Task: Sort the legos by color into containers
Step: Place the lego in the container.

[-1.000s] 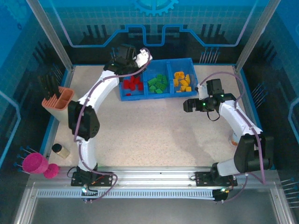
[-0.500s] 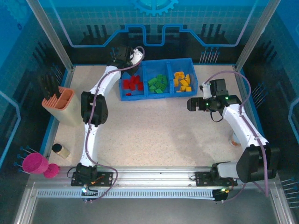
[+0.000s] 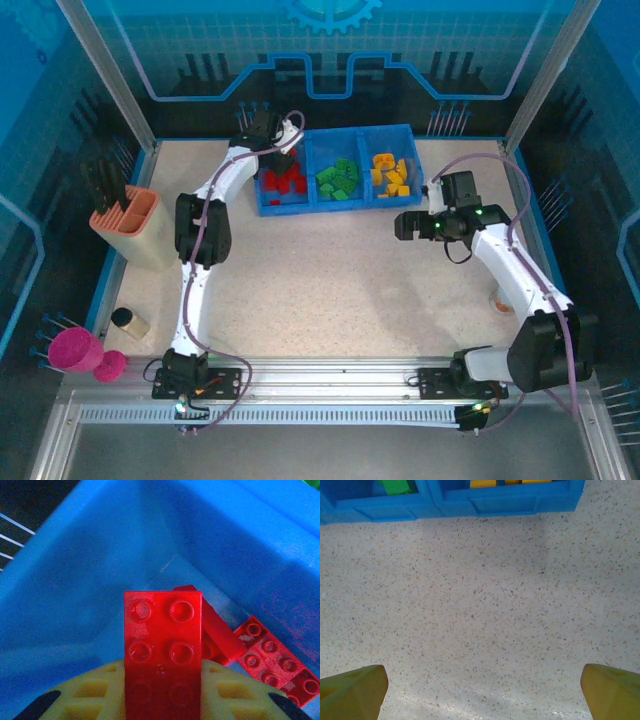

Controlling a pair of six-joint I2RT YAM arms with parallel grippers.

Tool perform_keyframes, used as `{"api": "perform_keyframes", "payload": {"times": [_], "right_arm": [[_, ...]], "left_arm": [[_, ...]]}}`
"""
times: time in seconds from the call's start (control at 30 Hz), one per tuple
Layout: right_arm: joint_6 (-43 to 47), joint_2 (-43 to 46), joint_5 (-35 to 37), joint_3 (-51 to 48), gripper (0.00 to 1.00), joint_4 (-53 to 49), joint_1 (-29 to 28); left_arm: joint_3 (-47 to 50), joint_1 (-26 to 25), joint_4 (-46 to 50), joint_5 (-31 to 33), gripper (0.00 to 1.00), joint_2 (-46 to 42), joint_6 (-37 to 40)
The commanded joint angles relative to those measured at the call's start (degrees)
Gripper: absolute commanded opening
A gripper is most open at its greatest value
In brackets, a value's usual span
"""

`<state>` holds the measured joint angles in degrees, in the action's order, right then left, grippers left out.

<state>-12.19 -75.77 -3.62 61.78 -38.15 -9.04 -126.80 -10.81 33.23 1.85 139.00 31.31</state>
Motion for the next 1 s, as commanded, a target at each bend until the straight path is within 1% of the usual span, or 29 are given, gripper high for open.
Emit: {"api": "perform_keyframes", "payload": {"times": [0.0,0.23,0.37,0.47,0.6,0.73,0.97], "right_arm": [[-0.9,-0.2,0.7,-0.3,1.00,-1.0,-0.7],[0.0,-1.3,0.6,-0.1,1.00,-1.1,-0.6],[0.4,-1.6,0.4,-0.6,1.00,-0.4,-0.6],[1.2,-2.5,0.1,0.2,1.00,-0.9,-0.6],[1.4,-2.7,0.5,1.0,1.00,-1.1,-0.6],[1.0,-2.4,0.0,0.6,1.00,-0.4,-0.7],[1.6,-2.5,-0.2,-0.1,1.00,-0.2,-0.7]], "left_arm": [[1.0,0.5,0.9,-2.8,0.25,1.2,-2.1],[3.5,0.4,0.3,-3.2,0.36,0.6,-3.0],[3.7,0.2,0.5,-2.6,0.40,0.6,-3.2],[3.6,0.1,0.7,-2.4,0.47,0.6,-3.0],[3.7,0.2,0.5,-2.0,0.51,0.1,-3.2],[2.7,0.3,0.5,-2.1,0.49,-0.9,-3.8],[1.1,0.7,1.3,-2.3,0.32,-3.9,-5.0]]}}
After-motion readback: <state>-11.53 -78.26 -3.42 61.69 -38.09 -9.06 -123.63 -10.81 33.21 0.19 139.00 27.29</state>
